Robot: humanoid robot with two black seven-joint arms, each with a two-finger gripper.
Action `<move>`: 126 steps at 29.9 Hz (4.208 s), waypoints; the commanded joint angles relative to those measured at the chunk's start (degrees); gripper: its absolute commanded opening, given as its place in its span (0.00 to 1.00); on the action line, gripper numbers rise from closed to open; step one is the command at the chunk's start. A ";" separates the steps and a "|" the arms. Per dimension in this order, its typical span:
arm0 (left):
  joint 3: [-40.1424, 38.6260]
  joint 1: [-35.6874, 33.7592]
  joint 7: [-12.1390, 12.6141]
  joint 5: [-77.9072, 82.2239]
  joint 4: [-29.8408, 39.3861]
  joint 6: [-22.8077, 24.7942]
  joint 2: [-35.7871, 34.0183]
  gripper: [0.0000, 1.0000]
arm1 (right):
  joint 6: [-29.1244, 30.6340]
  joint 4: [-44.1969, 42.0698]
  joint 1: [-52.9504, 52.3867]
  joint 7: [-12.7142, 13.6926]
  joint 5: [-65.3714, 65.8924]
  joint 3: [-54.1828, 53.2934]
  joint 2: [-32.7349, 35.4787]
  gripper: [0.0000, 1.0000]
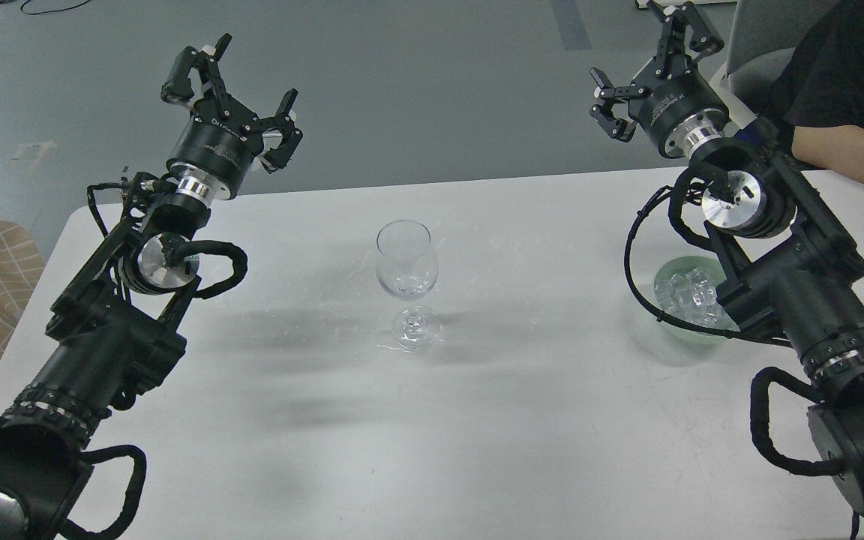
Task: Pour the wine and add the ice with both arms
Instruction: 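Lower the left gripper toward the small metal jigger, then close the left gripper around the metal jigger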
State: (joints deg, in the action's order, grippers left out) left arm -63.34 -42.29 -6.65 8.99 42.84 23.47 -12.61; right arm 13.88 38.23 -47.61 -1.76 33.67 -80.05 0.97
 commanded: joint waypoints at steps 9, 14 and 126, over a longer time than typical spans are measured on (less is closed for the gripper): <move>-0.38 14.14 9.37 -24.62 21.83 -2.20 -20.85 0.98 | 0.00 0.09 0.07 0.52 0.00 0.06 0.00 1.00; -4.06 23.44 9.55 -30.86 28.94 -2.47 -27.63 0.98 | -0.17 0.00 -0.02 0.61 0.00 0.24 0.00 1.00; -30.79 43.08 23.96 -22.70 11.13 -4.40 -5.76 0.98 | -2.11 0.00 0.50 3.87 0.00 2.88 0.00 1.00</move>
State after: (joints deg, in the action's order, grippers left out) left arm -94.13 2.18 17.22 -13.88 55.57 18.67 -18.37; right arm 11.86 38.31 -47.05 2.16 33.66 -77.17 0.97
